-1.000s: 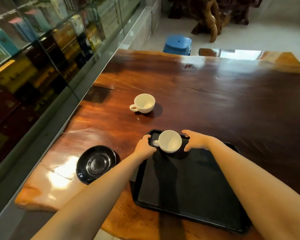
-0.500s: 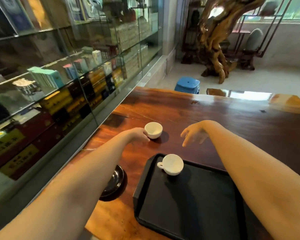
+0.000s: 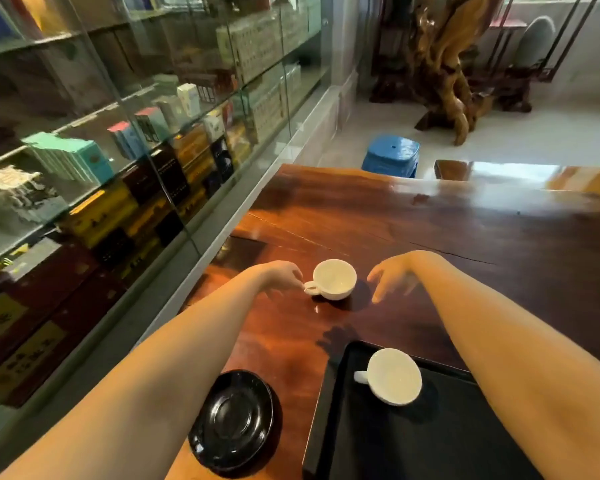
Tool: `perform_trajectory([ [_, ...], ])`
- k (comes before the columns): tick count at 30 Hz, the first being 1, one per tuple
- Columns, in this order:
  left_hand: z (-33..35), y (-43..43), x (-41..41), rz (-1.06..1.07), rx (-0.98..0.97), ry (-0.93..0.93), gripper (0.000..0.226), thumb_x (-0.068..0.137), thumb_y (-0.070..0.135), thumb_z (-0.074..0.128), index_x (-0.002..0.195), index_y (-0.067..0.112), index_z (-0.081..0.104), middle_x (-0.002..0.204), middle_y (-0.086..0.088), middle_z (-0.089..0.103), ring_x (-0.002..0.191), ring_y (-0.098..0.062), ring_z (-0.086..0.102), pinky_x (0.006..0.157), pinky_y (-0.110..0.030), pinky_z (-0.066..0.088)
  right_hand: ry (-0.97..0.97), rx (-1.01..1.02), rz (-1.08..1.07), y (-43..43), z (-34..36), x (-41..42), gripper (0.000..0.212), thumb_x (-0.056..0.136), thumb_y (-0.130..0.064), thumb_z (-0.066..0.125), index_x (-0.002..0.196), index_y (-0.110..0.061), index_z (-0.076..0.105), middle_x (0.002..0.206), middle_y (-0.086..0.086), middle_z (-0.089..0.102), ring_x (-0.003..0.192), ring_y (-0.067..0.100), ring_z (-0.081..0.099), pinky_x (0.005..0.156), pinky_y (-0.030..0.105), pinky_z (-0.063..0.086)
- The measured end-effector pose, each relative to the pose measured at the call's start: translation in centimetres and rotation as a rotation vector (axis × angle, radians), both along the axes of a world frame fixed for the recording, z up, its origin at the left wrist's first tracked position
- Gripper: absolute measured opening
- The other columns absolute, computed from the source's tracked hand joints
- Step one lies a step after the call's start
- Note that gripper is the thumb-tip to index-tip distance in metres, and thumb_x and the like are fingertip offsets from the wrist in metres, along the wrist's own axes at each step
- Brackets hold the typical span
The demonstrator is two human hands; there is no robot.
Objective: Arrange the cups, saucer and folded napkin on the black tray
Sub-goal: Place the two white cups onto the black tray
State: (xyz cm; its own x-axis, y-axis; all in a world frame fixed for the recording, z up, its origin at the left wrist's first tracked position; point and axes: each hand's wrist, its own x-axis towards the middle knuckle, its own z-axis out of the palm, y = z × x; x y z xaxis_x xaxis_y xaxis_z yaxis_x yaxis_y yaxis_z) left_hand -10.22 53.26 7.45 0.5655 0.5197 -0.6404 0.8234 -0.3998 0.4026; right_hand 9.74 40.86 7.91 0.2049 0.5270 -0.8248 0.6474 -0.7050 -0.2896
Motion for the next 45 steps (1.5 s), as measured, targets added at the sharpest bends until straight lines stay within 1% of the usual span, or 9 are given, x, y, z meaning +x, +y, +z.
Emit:
perform_trajectory([
  [8,-8.8,6.7,3.5,-0.103,-0.048,0.02,0.062,0.086,0.028,0.065,0.14,0.012,0.038,0.143,-0.009,0.044,0.124,-0.027,0.049,0.1,-0.038,0.046,0.018,0.123,-0.085,4.7,-8.2,1.1,0.082,0.084,-0.02,0.068,0.147,-0.01,0.017,0.154,0.004,0.024,0.14,0.026,0.026,0.113,0.042,0.026],
  [16,-15.0,7.2,5.2,0.031,-0.18,-0.289,0.078,0.073,0.009,0.078,0.138,0.013,0.036,0.133,-0.011,0.054,0.117,-0.024,0.054,0.09,-0.024,0.04,0.114,0.497,-0.2,5.1,-13.1,1.2,0.085,0.073,-0.007,0.078,0.141,-0.016,0.028,0.14,-0.001,0.034,0.126,0.013,0.033,0.106,0.028,0.024],
  [20,-15.8,6.8,5.7,0.084,-0.198,-0.394,0.078,0.074,0.003,0.075,0.14,0.009,0.035,0.138,-0.009,0.05,0.124,-0.022,0.05,0.089,-0.018,0.036,0.086,0.571,-0.224,5.1,-14.4,1.0,0.091,0.067,-0.013,0.083,0.14,-0.02,0.029,0.146,0.004,0.032,0.133,0.022,0.032,0.113,0.044,0.027],
  [22,-16.1,6.6,5.8,0.092,-0.19,-0.409,0.076,0.073,0.002,0.075,0.139,0.009,0.036,0.137,-0.009,0.051,0.124,-0.022,0.05,0.091,-0.02,0.036,0.118,0.576,-0.25,4.9,-14.4,1.0,0.09,0.068,-0.01,0.082,0.139,-0.019,0.029,0.145,0.003,0.033,0.13,0.019,0.032,0.11,0.038,0.027],
  [29,-14.4,5.1,6.3,0.045,-0.151,-0.43,0.074,0.072,0.004,0.076,0.136,0.011,0.041,0.135,-0.009,0.052,0.122,-0.024,0.051,0.099,-0.033,0.04,0.173,0.609,-0.268,3.1,-13.1,1.3,0.085,0.072,-0.005,0.078,0.139,-0.018,0.028,0.141,0.001,0.034,0.115,0.002,0.034,0.1,0.022,0.027],
  [33,-12.0,3.3,7.0,0.027,-0.135,-0.481,0.073,0.072,0.003,0.075,0.135,0.01,0.041,0.134,-0.01,0.053,0.121,-0.025,0.051,0.096,-0.032,0.041,0.205,0.66,-0.285,1.3,-10.4,1.6,0.073,0.074,0.004,0.073,0.126,-0.024,0.031,0.113,-0.022,0.039,0.097,-0.012,0.044,0.077,-0.007,0.035],
  [38,-8.7,-0.5,8.3,0.004,-0.098,-0.538,0.073,0.072,0.008,0.078,0.136,0.013,0.042,0.134,-0.006,0.053,0.12,-0.02,0.051,0.088,-0.024,0.039,0.223,0.703,-0.297,-3.1,-6.8,2.3,0.079,0.074,0.0,0.075,0.13,-0.03,0.027,0.129,-0.011,0.035,0.111,0.004,0.043,0.099,0.021,0.039],
  [41,-6.9,-3.6,9.0,-0.032,-0.079,-0.551,0.073,0.072,0.009,0.078,0.136,0.014,0.042,0.134,-0.005,0.052,0.12,-0.019,0.051,0.089,-0.025,0.039,0.239,0.738,-0.317,-6.5,-4.3,2.3,0.073,0.077,0.005,0.071,0.123,-0.031,0.028,0.114,-0.021,0.038,0.102,-0.003,0.044,0.077,-0.001,0.042],
  [45,-4.6,-8.4,9.8,-0.097,-0.046,-0.568,0.074,0.072,0.01,0.078,0.136,0.014,0.041,0.134,-0.006,0.053,0.12,-0.021,0.051,0.093,-0.027,0.039,0.206,0.781,-0.349,-12.1,-2.0,2.2,0.068,0.078,0.007,0.068,0.119,-0.03,0.029,0.107,-0.025,0.037,0.098,-0.006,0.044,0.068,-0.006,0.041],
])
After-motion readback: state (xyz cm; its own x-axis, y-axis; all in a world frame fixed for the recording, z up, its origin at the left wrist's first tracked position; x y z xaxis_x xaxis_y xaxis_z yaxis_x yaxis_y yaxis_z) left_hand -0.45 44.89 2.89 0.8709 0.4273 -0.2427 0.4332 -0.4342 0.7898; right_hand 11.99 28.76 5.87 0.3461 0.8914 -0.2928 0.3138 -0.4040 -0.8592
